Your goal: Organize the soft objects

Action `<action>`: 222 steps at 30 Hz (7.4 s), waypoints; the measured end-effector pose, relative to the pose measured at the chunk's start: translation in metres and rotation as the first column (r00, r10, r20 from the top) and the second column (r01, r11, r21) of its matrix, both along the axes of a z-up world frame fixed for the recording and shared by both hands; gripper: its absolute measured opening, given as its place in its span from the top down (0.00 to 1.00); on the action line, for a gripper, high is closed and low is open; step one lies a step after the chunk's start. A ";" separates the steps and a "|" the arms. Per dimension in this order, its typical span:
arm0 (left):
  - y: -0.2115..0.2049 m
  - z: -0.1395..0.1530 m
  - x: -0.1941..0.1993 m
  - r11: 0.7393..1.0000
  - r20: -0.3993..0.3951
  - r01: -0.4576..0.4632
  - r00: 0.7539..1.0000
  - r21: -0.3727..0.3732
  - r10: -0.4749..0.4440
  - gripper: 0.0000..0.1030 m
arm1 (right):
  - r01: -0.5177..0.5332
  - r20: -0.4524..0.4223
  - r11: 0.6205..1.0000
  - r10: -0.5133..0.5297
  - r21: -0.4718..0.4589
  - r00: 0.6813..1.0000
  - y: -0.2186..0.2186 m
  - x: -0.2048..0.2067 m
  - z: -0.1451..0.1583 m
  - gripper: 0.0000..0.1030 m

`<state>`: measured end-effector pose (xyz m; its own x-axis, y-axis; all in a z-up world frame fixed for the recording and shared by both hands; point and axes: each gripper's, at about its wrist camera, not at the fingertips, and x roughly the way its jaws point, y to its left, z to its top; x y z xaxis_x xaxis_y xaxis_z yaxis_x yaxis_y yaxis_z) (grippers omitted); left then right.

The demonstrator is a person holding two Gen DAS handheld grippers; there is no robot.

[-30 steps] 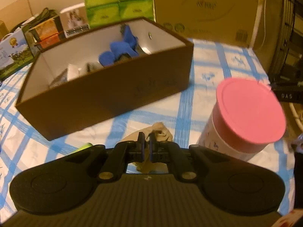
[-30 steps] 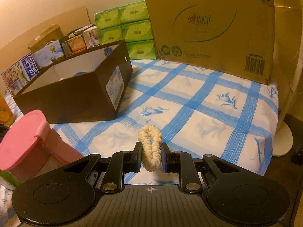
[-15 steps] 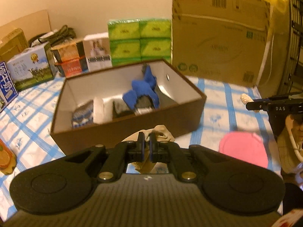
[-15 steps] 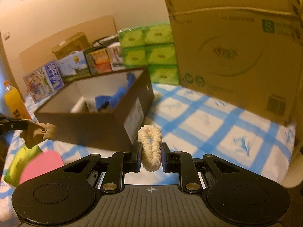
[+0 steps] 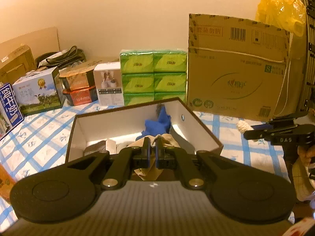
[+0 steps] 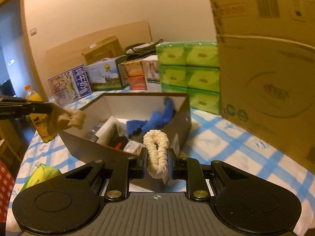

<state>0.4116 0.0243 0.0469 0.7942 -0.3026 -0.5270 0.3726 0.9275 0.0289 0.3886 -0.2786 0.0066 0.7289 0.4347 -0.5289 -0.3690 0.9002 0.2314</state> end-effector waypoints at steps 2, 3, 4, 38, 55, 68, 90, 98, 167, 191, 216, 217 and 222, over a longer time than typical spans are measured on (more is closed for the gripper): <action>-0.004 0.003 0.004 1.000 0.006 0.005 1.000 -0.005 -0.005 0.96 | -0.013 0.009 1.000 0.013 -0.001 1.000 0.005 0.003 0.002 0.80; -0.006 0.004 0.005 1.000 0.010 0.007 1.000 -0.008 -0.007 0.96 | -0.021 0.015 1.000 0.021 0.000 1.000 0.007 0.006 0.004 0.80; -0.008 0.005 0.007 1.000 0.014 0.010 1.000 -0.011 -0.009 0.96 | -0.028 0.020 1.000 0.028 -0.002 0.999 0.010 0.008 0.005 0.80; -0.059 -0.050 0.112 0.997 -0.140 0.002 0.990 -0.082 -0.014 0.95 | -0.058 -0.068 0.998 0.060 0.019 0.996 0.044 0.097 -0.020 0.80; -0.021 -0.066 0.111 0.995 -0.206 -0.102 0.974 -0.016 0.096 0.72 | -0.061 -0.083 0.998 0.060 -0.007 0.995 0.056 0.105 -0.024 0.80; -0.007 -0.068 0.112 0.990 -0.204 -0.142 0.969 -0.011 0.137 0.64 | -0.009 -0.038 0.999 0.010 0.036 0.999 0.055 0.118 -0.021 0.39; 0.012 -0.046 0.072 0.982 -0.160 -0.187 0.970 0.002 0.185 0.61 | -0.106 -0.110 0.994 0.106 0.009 0.988 0.067 0.084 -0.020 0.39; 0.017 -0.024 0.037 0.980 -0.143 -0.198 0.970 -0.007 0.195 0.60 | -0.080 -0.103 0.997 0.082 0.022 0.991 0.067 0.060 0.002 0.30; 0.026 0.008 -0.347 0.941 -0.193 -0.340 0.923 0.005 0.334 0.30 | 0.199 -0.120 0.980 -0.201 -0.024 0.972 0.099 -0.321 0.064 0.24; 0.004 -0.002 -0.390 0.940 -0.216 -0.341 0.916 0.026 0.339 0.30 | 0.073 -0.181 0.996 -0.079 -0.041 0.980 0.105 -0.362 0.051 0.24; -0.003 0.001 -0.401 0.948 -0.209 -0.318 0.926 0.020 0.315 0.30 | 0.059 -0.182 0.997 -0.068 -0.053 0.981 0.111 -0.377 0.049 0.24; -0.003 0.001 -0.401 0.948 -0.208 -0.318 0.926 0.020 0.315 0.30 | 0.058 -0.181 0.997 -0.067 -0.054 0.981 0.111 -0.377 0.049 0.24; -0.004 0.001 -0.401 0.949 -0.208 -0.315 0.927 0.019 0.312 0.30 | 0.059 -0.179 0.997 -0.068 -0.055 0.981 0.109 -0.377 0.050 0.24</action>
